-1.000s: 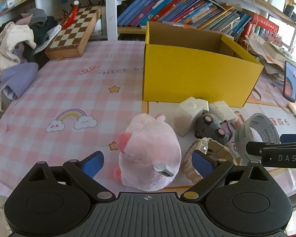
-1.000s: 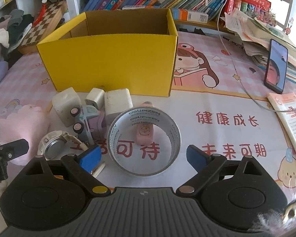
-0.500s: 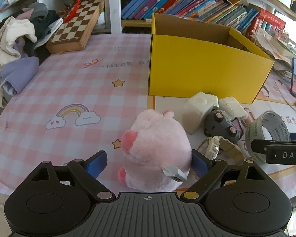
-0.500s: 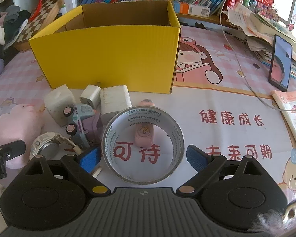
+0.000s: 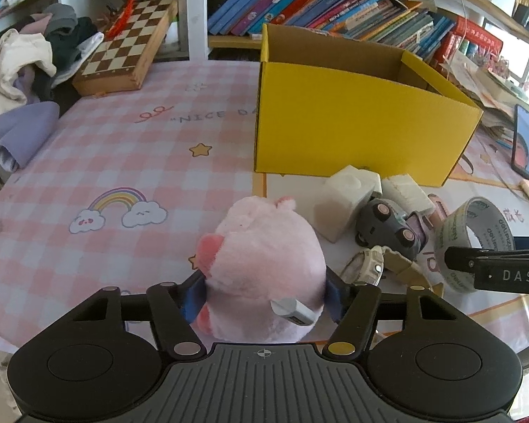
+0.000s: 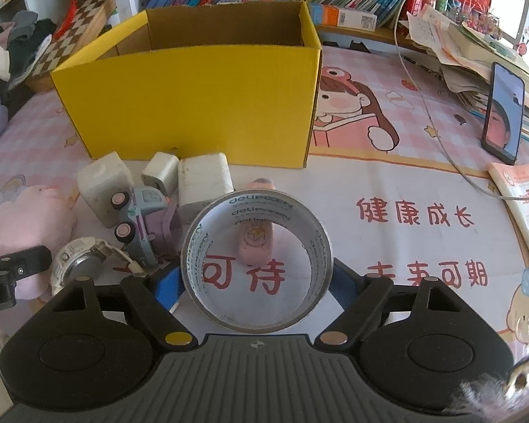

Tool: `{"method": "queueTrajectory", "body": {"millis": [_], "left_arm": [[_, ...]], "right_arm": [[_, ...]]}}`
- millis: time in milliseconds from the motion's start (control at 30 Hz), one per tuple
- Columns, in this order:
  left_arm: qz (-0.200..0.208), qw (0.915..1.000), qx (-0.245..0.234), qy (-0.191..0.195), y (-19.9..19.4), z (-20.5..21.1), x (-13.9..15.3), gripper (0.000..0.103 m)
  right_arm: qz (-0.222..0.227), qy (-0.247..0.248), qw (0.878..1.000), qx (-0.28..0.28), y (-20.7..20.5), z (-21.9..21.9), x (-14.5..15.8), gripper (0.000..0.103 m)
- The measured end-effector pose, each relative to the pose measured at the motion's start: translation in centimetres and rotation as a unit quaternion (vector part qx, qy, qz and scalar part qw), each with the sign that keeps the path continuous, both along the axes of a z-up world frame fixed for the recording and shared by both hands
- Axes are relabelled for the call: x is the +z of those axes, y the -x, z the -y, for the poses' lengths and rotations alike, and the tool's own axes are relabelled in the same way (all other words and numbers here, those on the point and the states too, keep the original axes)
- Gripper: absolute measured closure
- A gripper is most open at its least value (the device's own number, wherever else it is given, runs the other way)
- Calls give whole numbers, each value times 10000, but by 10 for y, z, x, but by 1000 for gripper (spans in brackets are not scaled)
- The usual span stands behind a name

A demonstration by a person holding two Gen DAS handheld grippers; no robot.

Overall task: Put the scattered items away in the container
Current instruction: 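Close the left tool on the pig while the right tool grips the tape roll, then lift the pig with the left tool while the right tool carries the tape over the box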

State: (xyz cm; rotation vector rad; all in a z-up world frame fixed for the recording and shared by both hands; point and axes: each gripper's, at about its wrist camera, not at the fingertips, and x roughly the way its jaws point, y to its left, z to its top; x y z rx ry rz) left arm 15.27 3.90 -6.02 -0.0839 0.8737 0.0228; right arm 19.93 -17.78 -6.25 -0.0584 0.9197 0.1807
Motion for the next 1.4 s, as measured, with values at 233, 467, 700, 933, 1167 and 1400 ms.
{"method": "queueTrajectory", "body": {"millis": [233,467,700,933,1167,1400], "left_arm": [[173,9998,78,66,6,-7,8,42],[436,9990,51,30,14,-10,22,42],[736,9973,-15,-1,19,-13,38,42],[1179,9929,-147,80,20,-14,61,42],[1735,9841,-347,128,7,-13,93,42],[1978,9793,-435,30,-25,-6,112,42]], "right_arm": [[141,-39,9999,17,7,-1,9,21],[384,-62,9992,-8,16,-1,23,21],[621,-96,9980,-27,24,1,39,21],[881,-142,9960,76,25,-1,59,21],[1387,-208,9896,329,17,-6,91,21],[1778,-267,9814,679,-11,-11,113,21]]}}
